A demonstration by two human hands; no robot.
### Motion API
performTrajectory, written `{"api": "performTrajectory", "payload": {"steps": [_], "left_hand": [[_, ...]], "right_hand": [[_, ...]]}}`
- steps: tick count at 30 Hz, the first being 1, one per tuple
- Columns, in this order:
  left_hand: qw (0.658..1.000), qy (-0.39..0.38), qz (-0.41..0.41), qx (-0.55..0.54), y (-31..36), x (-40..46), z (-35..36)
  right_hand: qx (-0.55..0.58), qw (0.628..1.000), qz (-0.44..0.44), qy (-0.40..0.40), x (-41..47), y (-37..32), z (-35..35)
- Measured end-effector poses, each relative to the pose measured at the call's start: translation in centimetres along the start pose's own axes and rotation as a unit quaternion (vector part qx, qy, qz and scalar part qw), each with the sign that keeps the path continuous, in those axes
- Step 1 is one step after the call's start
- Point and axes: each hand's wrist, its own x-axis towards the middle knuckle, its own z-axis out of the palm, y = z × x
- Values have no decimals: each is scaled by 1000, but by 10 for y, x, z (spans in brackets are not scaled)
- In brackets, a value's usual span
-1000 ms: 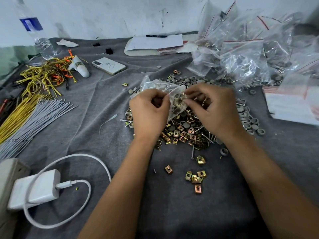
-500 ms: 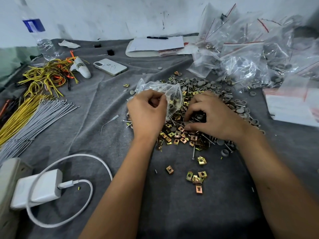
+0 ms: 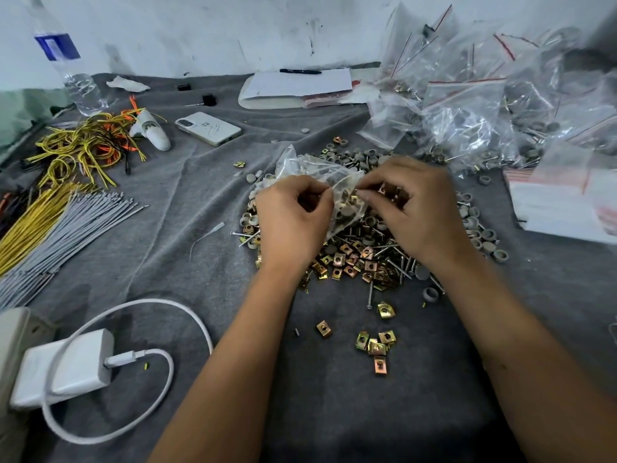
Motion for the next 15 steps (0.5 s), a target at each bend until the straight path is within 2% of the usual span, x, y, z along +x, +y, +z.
{"api": "performTrajectory", "payload": {"steps": [3,7,12,15], "left_hand": [[1000,12,-19,-17,0,0,0],[998,26,-41,-29,1,1,-2],[987,132,-67,-61,1,5,-8],[984,151,-78,-56,-2,7,-11]], "right_hand": [[10,999,32,39,0,0,-2],[-7,998,53,17,-1,2,-2],[-110,980,56,-159,-4,7,4],[-138,966,64,-208,-6,6,10]]}}
